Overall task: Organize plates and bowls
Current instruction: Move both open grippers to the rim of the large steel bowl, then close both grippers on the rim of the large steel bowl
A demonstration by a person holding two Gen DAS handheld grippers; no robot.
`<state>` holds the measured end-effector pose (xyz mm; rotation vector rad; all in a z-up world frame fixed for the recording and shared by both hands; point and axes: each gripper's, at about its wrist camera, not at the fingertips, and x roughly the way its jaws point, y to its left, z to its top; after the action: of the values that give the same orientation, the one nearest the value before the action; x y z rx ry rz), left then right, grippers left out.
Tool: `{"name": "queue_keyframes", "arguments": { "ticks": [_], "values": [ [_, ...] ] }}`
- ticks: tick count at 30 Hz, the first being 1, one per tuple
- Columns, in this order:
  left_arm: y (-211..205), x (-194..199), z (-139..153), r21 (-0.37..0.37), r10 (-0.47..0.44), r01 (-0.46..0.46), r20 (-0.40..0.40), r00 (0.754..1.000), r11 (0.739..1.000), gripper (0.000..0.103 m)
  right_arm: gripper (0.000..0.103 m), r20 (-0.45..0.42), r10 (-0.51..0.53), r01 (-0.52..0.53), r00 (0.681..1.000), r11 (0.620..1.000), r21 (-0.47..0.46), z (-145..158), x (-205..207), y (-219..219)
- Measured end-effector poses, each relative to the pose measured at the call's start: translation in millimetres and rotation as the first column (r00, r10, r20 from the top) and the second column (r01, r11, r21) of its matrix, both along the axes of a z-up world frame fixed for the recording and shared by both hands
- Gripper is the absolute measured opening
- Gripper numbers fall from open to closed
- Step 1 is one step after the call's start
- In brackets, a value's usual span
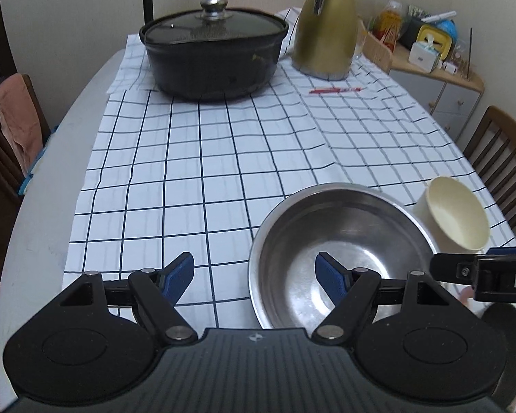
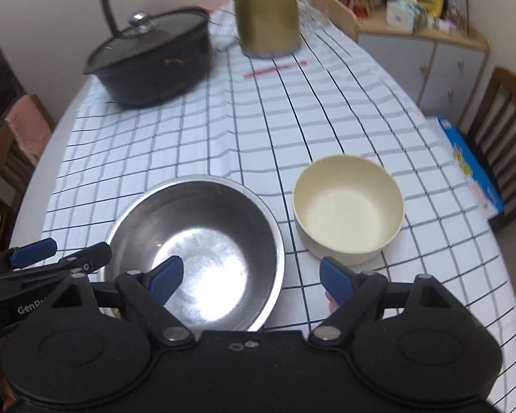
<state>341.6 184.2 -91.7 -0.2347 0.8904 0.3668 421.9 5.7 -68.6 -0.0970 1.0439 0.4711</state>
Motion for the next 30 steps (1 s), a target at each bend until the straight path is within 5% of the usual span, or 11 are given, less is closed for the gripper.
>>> {"name": "queue_keyframes", "arguments": {
  "ticks": [12,22,30],
  "values": [
    [17,28,-32,-0.069,-0.025,0.02,-0.065,0.998,0.997,0.076,0.069,-0.09,-0.064,0.061,0.994,0.998,-0.036,-28,18,6],
    [19,34,-41,-0.097,-0.043,0.035,-0.087,0.995,0.995,0.035,0.043,-0.101,-0.044,0.036,0.994,0.996,-0.078,-41,19,20],
    [17,32,-39,-0.086,-0.041,0.032,-0.094,0.995,0.996,0.02,0.022,-0.084,-0.059,0.05,0.995,0.993,-0.109,-41,19,17]
  ]
}}
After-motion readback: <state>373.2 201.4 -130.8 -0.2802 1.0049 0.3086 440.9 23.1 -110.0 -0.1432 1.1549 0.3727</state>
